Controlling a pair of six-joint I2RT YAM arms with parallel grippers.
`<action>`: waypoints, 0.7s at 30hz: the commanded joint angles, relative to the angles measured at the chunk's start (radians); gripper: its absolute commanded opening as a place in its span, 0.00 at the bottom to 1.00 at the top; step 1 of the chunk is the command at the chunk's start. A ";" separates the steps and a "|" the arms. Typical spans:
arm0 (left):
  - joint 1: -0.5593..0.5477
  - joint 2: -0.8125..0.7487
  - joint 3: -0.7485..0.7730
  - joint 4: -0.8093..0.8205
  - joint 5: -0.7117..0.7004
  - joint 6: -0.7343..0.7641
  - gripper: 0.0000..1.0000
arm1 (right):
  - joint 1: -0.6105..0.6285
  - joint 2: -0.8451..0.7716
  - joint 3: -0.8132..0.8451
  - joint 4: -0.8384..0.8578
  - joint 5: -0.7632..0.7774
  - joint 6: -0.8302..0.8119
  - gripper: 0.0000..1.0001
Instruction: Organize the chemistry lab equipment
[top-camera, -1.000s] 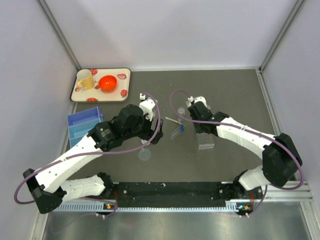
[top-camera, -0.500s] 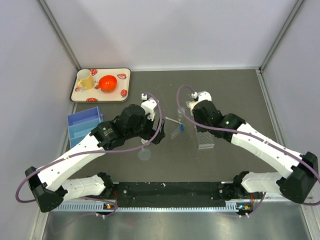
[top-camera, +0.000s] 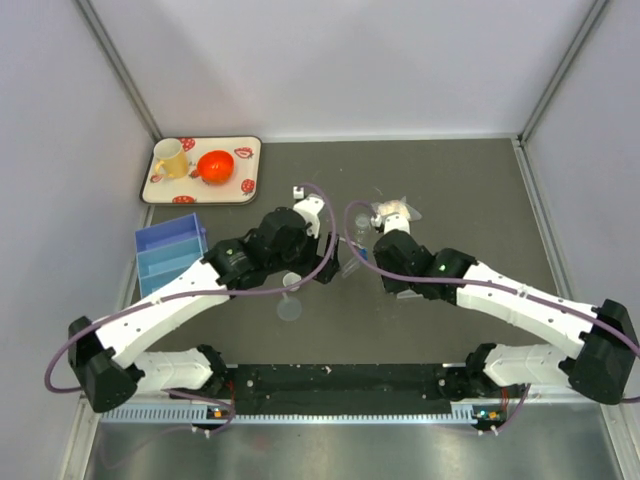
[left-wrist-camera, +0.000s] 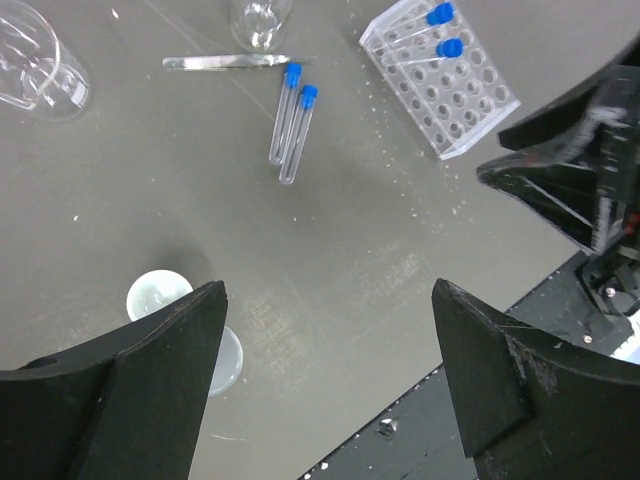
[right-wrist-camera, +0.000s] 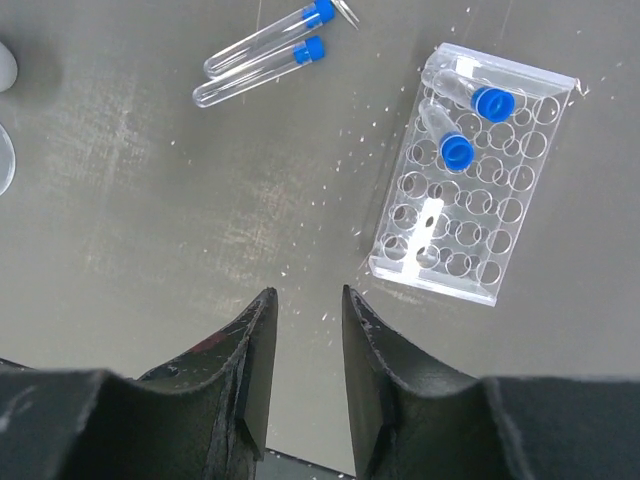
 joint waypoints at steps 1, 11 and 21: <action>0.000 0.092 -0.030 0.098 -0.074 -0.031 0.88 | 0.011 -0.036 0.008 0.069 0.044 0.044 0.33; -0.001 0.464 0.110 0.098 -0.206 -0.077 0.82 | 0.013 -0.239 -0.012 0.004 0.029 0.021 0.36; -0.001 0.616 0.119 0.214 -0.125 -0.104 0.66 | 0.013 -0.380 -0.018 -0.102 0.044 0.005 0.37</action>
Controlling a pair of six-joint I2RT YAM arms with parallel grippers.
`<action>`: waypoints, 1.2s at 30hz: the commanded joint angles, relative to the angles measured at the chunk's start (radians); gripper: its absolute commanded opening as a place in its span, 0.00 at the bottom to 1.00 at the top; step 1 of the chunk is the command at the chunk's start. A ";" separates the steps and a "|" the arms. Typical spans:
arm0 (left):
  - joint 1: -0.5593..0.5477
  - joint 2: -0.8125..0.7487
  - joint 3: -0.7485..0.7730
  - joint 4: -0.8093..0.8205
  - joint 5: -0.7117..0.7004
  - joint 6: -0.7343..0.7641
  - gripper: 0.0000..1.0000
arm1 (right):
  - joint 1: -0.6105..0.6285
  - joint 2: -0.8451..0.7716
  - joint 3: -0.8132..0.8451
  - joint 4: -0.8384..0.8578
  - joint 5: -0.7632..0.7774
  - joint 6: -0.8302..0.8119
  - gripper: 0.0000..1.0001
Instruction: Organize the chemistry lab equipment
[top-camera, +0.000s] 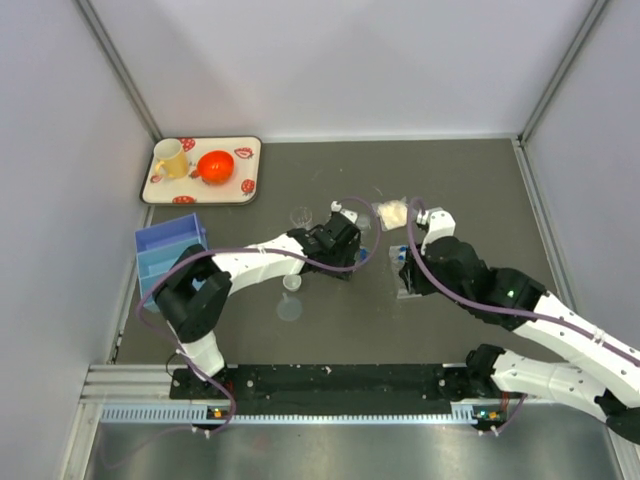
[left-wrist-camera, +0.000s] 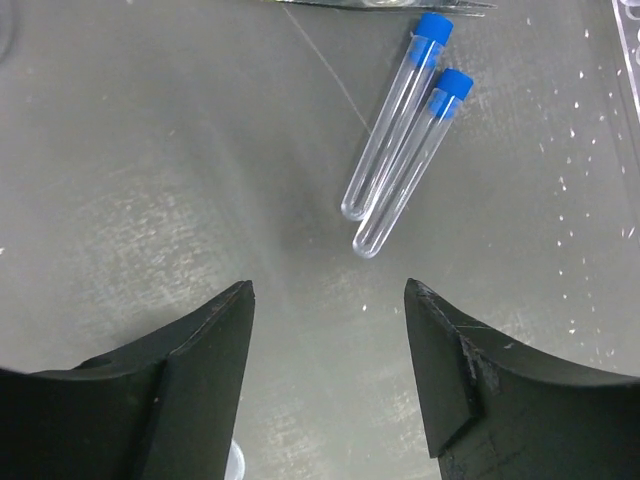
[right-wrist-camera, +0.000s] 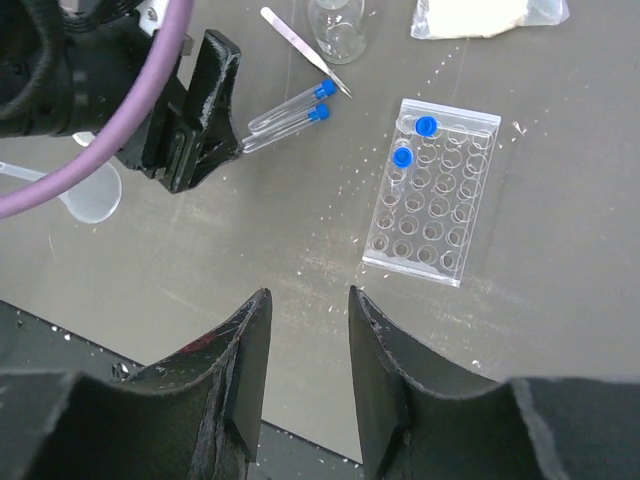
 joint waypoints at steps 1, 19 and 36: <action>-0.001 0.050 0.048 0.082 0.032 -0.027 0.65 | 0.010 -0.042 -0.003 -0.044 0.026 -0.010 0.37; -0.007 0.167 0.095 0.114 0.106 -0.028 0.51 | 0.010 -0.048 -0.023 -0.052 0.040 -0.013 0.37; -0.024 0.153 0.033 0.123 0.085 -0.039 0.34 | 0.010 -0.071 -0.057 -0.052 0.029 0.013 0.35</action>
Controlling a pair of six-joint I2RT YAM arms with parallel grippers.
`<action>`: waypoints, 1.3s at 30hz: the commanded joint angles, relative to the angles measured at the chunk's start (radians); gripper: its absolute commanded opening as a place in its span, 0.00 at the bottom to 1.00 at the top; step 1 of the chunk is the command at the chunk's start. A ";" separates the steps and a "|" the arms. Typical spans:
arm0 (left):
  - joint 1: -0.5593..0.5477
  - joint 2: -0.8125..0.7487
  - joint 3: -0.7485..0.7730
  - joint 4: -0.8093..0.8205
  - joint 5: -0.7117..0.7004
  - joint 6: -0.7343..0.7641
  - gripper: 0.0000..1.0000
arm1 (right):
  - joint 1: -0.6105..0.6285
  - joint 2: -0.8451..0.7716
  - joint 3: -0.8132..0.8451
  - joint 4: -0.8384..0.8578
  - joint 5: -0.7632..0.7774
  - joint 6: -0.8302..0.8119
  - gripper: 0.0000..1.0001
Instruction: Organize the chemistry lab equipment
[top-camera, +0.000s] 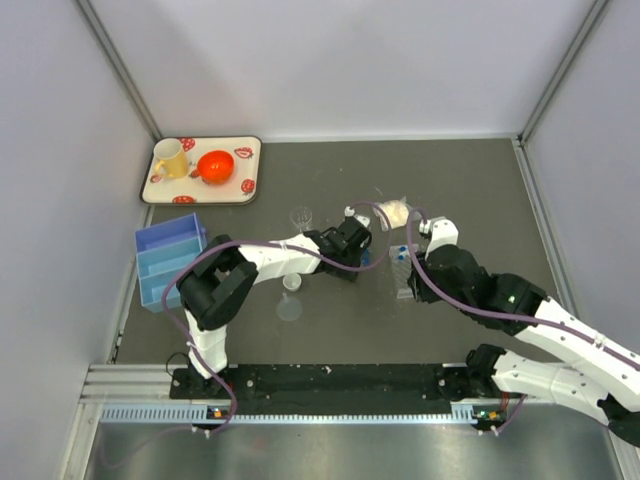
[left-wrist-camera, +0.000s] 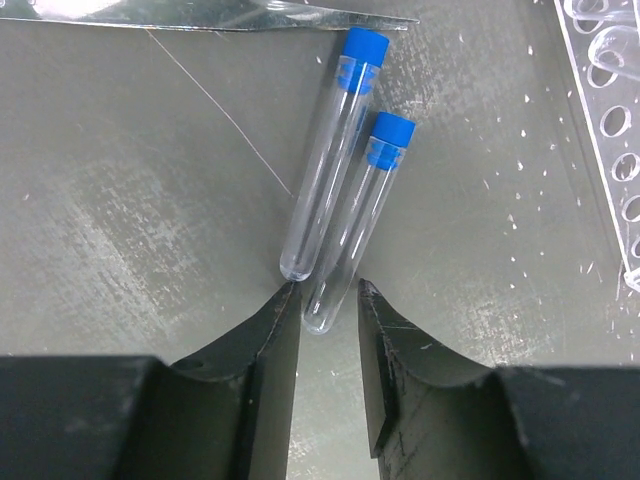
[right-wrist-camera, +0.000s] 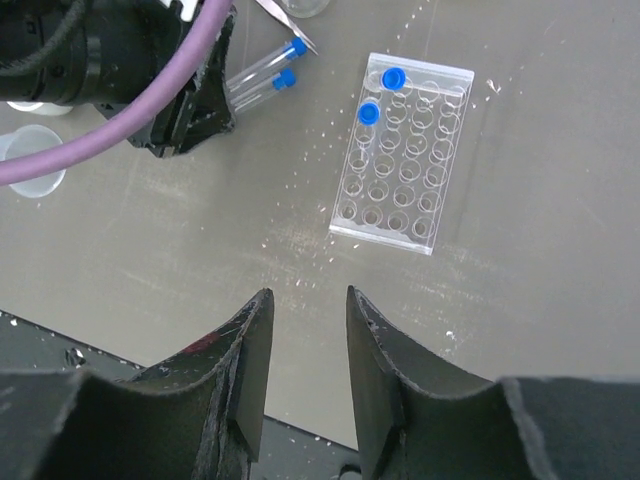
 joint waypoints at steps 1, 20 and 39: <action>-0.009 -0.012 -0.033 0.033 -0.013 -0.014 0.33 | 0.010 -0.020 -0.006 0.015 0.002 0.018 0.34; -0.112 -0.287 -0.100 -0.138 0.033 0.032 0.00 | 0.010 -0.065 0.034 -0.005 -0.126 -0.021 0.35; -0.161 -0.878 -0.229 -0.277 0.911 0.275 0.00 | 0.010 -0.160 0.152 0.056 -1.001 -0.101 0.40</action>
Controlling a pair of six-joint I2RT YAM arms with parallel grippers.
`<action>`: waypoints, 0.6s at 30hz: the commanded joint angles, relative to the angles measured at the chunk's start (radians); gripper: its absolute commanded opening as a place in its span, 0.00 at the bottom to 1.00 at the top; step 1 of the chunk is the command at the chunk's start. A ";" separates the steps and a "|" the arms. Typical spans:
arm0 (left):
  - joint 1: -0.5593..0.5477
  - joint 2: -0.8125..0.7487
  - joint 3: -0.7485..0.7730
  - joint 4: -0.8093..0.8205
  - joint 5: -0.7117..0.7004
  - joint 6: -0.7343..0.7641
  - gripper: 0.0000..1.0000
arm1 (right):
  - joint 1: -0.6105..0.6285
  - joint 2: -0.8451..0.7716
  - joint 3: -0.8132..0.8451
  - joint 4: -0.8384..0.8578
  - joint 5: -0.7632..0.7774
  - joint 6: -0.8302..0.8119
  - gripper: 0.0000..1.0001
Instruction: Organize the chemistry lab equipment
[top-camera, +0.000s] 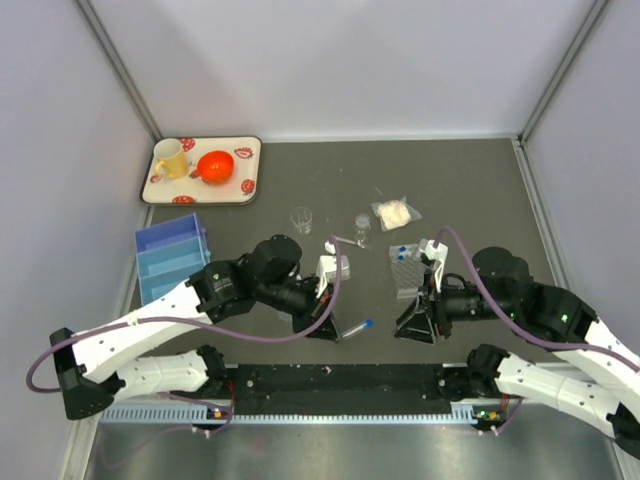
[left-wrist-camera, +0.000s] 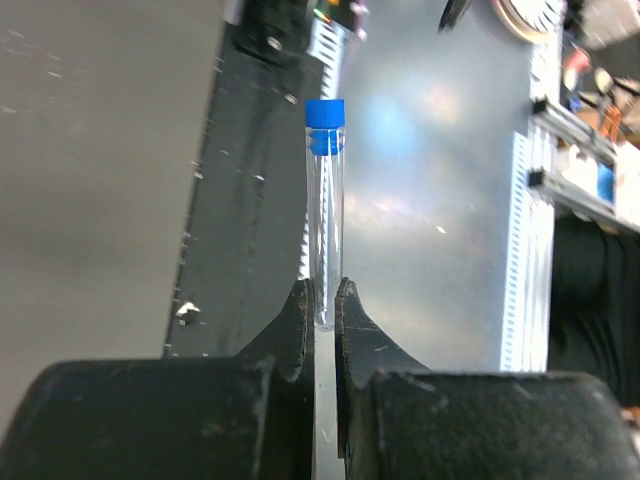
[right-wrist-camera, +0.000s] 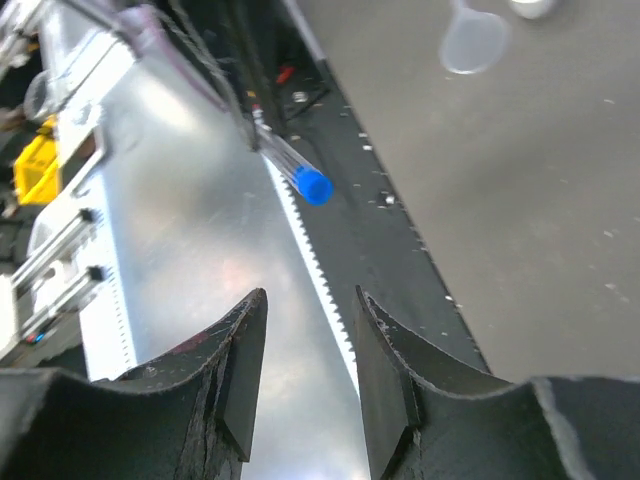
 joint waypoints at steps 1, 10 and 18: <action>-0.019 -0.034 -0.057 0.001 0.215 0.058 0.00 | 0.009 0.002 0.066 0.106 -0.263 0.007 0.40; -0.037 -0.078 -0.078 0.060 0.298 0.053 0.00 | 0.015 0.023 0.002 0.236 -0.327 0.082 0.41; -0.042 -0.106 -0.076 0.075 0.318 0.044 0.00 | 0.076 0.057 -0.032 0.306 -0.289 0.101 0.41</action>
